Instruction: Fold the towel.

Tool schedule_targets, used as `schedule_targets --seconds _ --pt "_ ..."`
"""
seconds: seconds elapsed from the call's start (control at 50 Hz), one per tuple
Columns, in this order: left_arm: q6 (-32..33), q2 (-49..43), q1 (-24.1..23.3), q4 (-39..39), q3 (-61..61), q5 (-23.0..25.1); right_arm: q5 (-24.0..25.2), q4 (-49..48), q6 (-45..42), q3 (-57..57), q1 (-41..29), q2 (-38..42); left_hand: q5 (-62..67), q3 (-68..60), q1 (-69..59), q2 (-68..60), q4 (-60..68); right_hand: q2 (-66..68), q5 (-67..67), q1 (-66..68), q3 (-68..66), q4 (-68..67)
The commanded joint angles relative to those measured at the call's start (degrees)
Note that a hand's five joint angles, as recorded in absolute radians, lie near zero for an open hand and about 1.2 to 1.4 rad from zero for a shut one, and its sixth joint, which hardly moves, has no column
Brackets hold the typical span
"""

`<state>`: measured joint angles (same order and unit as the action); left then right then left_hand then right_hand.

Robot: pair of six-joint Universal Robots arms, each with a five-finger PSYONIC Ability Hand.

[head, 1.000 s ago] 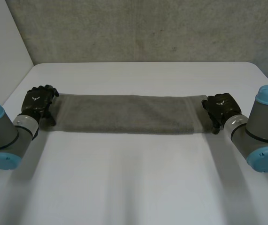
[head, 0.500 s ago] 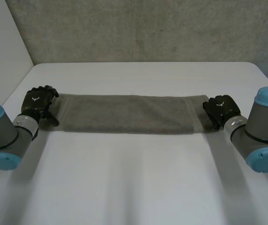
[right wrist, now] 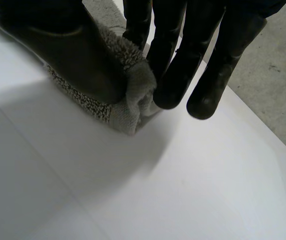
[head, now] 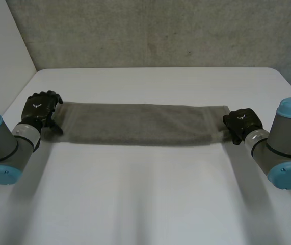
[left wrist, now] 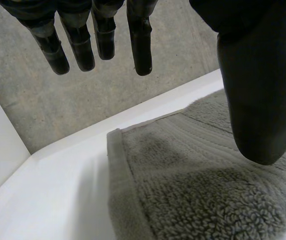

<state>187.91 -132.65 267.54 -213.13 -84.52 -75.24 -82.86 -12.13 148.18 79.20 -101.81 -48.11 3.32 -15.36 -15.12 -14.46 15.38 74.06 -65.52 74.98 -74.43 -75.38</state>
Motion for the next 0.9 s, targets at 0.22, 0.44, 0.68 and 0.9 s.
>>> schedule_targets --seconds 0.22,0.44,0.68,0.9 --pt "-0.1 4.6 0.2 -0.4 -2.7 -0.7 0.9 6.0 -0.3 -0.5 9.8 -5.9 -1.9 4.0 3.7 3.1 -4.0 5.9 -4.5 5.0 -5.6 -4.6" --pt "-0.1 6.4 0.1 -0.7 -4.3 -0.7 5.3 10.0 -5.3 -8.3 18.0 -8.4 -1.9 4.0 3.7 3.1 -4.0 5.9 -4.5 5.0 -5.6 -4.6" --pt "-0.2 7.0 0.1 -0.7 -4.3 -0.8 0.7 15.8 -5.4 -23.7 -3.4 -11.0 -1.9 4.0 3.7 3.1 -4.0 5.9 -4.5 5.0 -5.6 -4.6" --pt "-0.2 7.5 0.1 -0.7 -4.9 -0.7 -1.0 14.0 -5.6 -34.8 -32.7 3.3 -1.9 4.0 3.7 3.1 -4.0 2.0 -0.5 1.1 -1.6 -0.7"
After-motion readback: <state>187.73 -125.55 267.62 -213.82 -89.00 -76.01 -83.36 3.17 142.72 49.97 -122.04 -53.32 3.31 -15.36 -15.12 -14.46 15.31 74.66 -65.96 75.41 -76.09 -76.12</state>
